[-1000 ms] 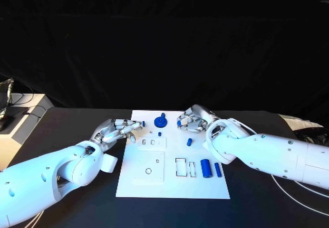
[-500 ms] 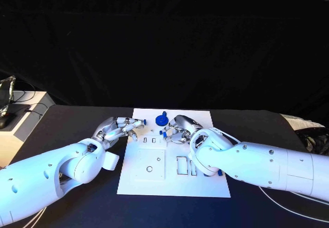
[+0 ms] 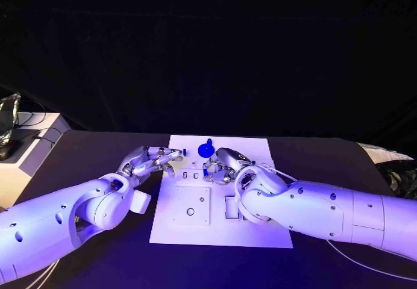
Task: Assemble the parts on the task board
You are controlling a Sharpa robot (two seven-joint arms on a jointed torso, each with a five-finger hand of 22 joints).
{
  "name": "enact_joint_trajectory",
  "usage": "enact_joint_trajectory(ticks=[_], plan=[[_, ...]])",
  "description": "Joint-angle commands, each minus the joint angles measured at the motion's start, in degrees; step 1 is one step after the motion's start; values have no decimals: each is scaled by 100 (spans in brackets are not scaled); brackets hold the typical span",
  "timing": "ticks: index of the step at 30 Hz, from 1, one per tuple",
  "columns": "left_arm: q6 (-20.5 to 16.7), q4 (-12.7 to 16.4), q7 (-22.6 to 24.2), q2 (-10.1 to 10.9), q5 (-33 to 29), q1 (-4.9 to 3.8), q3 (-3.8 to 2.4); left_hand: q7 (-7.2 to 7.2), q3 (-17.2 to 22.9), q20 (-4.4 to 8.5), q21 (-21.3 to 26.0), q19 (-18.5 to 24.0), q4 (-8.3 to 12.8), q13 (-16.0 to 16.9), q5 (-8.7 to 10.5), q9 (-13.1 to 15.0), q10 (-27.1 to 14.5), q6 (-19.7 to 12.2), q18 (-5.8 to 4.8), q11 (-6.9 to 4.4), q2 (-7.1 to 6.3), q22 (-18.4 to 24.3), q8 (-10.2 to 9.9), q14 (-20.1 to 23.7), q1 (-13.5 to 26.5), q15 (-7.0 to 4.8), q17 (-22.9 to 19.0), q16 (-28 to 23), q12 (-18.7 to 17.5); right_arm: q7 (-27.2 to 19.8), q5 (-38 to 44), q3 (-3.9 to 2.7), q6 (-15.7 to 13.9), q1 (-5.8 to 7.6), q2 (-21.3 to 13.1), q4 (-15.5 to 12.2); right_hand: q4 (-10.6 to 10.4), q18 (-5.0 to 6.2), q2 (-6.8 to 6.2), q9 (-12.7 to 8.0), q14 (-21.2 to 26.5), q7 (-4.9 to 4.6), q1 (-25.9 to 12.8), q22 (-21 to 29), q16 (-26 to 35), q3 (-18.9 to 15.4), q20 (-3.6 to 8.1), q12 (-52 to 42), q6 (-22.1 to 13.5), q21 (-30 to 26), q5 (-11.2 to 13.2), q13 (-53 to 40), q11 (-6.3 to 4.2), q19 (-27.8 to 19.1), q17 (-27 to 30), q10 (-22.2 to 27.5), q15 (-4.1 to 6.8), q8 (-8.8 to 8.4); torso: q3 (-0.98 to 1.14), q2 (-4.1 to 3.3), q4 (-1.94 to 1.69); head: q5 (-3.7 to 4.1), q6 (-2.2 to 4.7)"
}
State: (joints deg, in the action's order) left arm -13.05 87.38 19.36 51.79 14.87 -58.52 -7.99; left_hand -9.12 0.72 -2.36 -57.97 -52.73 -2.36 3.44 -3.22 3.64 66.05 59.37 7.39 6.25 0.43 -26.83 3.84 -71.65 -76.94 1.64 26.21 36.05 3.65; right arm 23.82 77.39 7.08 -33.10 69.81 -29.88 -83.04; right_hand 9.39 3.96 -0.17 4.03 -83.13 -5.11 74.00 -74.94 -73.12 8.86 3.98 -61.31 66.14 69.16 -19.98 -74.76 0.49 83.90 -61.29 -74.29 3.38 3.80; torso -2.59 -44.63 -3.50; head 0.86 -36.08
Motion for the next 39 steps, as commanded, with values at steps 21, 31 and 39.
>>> enact_joint_trajectory(ticks=[21,31,39], plan=[[121,2,-17,-12,5,-1,-5,9,-32,-6,-34,27,3,8,8,4,-55,-55,105,-3,39,25,-22,29,12,0,-10,29,-19,351,620,2,-103,-64,17,62,-132,29,-10,9,16,-30,-66,-948,30,-169,60,37,136,-16,-57,3,-66,291,37,-5,49,30,10,-2,9,14,-29],[129,-2,-19,-13,5,0,-5,11,-30,-6,-38,26,8,8,9,4,-65,-55,106,-3,42,30,-22,29,6,0,-11,30,-19,259,639,-1,-292,-81,-82,-103,-132,28,-14,9,13,-31,-51,-949,22,-164,63,27,140,-13,-91,-3,-67,294,30,-16,50,30,8,-1,10,7,-37],[135,2,-23,-8,5,0,-5,13,-32,-6,-38,28,9,8,8,4,-76,-56,106,0,39,32,-21,30,5,1,-11,31,-20,297,602,-2,-118,-84,-88,-65,-136,28,-19,7,15,-33,-58,-949,23,-166,62,45,135,-13,-88,4,-65,294,31,-6,50,27,2,-1,18,12,-38]])
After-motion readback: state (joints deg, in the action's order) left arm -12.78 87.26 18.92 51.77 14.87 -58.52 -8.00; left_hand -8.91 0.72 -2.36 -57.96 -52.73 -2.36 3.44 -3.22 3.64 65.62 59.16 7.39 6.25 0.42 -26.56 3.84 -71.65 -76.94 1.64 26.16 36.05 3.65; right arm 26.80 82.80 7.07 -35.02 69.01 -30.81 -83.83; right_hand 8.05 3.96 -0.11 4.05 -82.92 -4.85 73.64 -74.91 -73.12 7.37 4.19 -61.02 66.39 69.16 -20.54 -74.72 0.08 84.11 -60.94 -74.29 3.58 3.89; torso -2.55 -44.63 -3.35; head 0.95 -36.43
